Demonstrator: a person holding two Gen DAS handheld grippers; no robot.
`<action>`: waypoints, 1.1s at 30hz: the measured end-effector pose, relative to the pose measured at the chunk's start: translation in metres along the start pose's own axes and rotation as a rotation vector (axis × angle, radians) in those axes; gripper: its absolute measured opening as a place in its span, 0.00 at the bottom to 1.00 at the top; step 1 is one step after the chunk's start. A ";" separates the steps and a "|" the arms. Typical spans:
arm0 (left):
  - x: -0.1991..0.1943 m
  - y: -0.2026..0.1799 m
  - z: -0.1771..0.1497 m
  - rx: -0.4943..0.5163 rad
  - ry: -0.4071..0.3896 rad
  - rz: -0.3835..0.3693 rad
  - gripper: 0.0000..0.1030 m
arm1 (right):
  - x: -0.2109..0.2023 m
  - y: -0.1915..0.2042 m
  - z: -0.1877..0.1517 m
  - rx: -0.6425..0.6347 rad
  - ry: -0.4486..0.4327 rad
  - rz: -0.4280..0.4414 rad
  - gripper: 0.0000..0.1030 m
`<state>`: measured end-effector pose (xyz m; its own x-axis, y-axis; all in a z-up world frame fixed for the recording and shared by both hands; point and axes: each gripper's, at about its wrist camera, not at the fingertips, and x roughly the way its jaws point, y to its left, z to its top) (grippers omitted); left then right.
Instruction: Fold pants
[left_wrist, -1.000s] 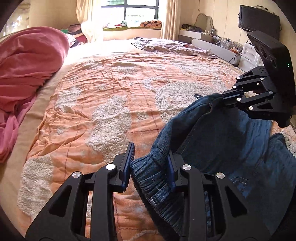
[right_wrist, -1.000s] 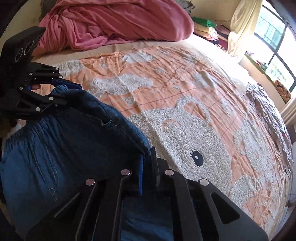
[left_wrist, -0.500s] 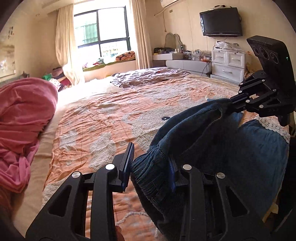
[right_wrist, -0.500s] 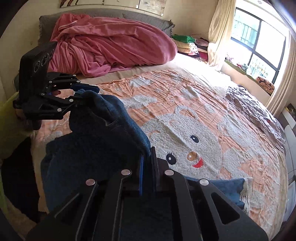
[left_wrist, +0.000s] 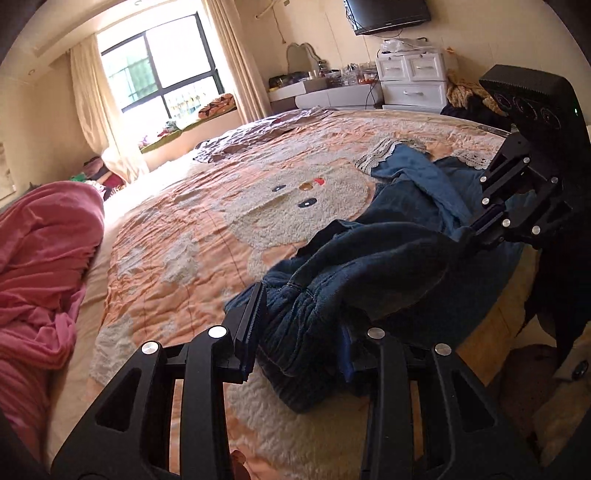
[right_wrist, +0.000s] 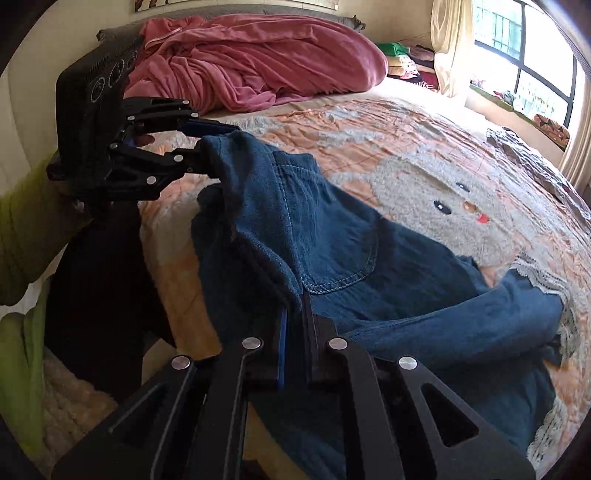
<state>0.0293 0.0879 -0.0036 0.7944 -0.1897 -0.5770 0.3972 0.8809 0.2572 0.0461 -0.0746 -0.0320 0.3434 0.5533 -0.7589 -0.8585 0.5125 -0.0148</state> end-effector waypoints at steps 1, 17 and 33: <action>-0.003 -0.001 -0.003 -0.003 0.003 0.003 0.28 | 0.002 0.005 -0.003 0.004 0.003 0.004 0.06; -0.007 0.004 -0.024 -0.046 0.139 0.030 0.54 | 0.021 0.024 -0.024 0.022 -0.008 -0.052 0.09; 0.002 -0.019 0.053 -0.276 0.129 -0.108 0.37 | 0.016 0.023 -0.035 0.072 -0.028 -0.050 0.15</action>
<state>0.0478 0.0477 0.0311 0.6826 -0.2472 -0.6877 0.3221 0.9465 -0.0205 0.0182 -0.0766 -0.0667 0.3964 0.5433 -0.7400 -0.8107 0.5855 -0.0044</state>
